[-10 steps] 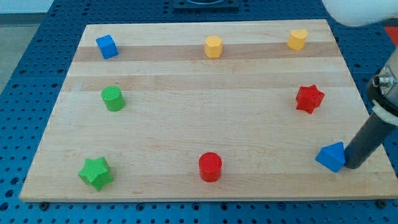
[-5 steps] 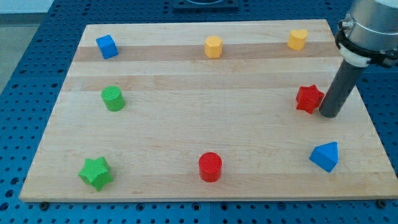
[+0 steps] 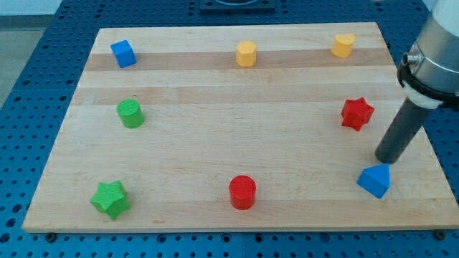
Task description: Slightly move the triangle down
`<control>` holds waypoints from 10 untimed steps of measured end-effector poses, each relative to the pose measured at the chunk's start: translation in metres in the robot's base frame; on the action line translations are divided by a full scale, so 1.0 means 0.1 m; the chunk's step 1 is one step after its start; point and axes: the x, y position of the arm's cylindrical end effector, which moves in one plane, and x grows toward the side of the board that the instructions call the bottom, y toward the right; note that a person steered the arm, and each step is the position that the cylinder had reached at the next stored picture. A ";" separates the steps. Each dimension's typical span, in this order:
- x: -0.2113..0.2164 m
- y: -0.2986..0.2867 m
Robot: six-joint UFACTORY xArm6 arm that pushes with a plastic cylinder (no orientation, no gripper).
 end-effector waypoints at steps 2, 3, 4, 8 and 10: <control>0.06 -0.14; 0.12 -0.14; 0.20 -0.14; 0.33 -0.14; 0.03 -0.16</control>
